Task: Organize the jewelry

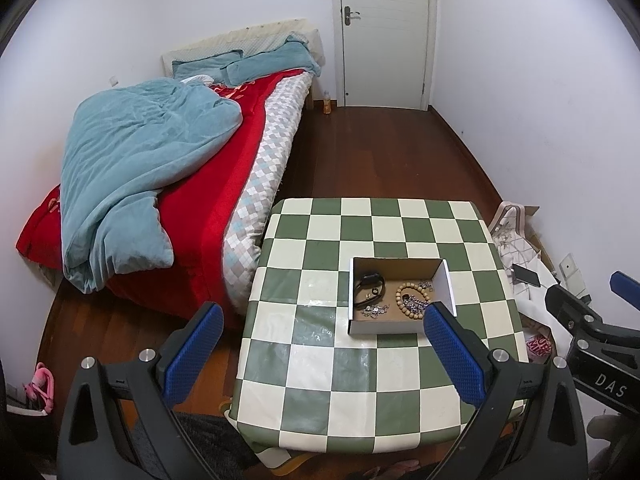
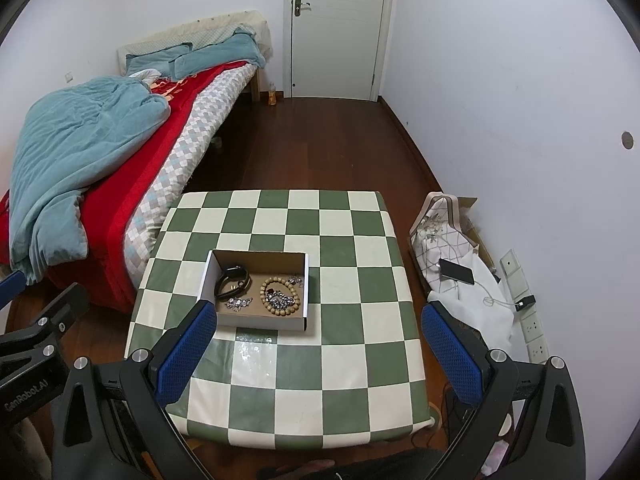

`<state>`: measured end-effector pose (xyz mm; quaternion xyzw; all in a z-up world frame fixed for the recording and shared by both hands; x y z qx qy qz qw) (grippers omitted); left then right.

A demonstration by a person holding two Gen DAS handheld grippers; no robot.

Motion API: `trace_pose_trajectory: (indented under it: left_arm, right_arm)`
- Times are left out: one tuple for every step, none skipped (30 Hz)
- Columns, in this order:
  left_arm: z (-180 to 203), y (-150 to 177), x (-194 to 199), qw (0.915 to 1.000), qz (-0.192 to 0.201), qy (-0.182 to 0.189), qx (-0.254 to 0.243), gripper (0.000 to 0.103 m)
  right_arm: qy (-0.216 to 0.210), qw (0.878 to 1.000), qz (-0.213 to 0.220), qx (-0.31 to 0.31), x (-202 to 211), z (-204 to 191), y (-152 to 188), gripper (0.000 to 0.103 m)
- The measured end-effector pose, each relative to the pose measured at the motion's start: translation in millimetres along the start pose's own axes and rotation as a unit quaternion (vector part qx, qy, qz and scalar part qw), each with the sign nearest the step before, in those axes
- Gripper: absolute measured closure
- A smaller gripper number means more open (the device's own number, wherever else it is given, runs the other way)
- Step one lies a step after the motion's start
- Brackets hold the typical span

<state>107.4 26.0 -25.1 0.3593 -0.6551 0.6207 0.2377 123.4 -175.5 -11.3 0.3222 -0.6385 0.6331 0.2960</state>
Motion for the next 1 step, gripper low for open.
trace_pose_trajectory:
  left_arm:
    - [-0.7,0.0,-0.1,1.0,0.0,0.001,0.0,0.001]
  right_arm:
    - [0.0,1.0,0.0,0.0,-0.1,0.2,-0.1,0.0]
Point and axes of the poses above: each gripper's, at about its wrist camera, not at the fingertips, and x roughly against the way its jaws point, z to its right, y to its underside, the point moved 10 cm from there along -x, roughly the way its jaws point, and after that the axes turned 6 degrees about -y, right-handed, at the moved point
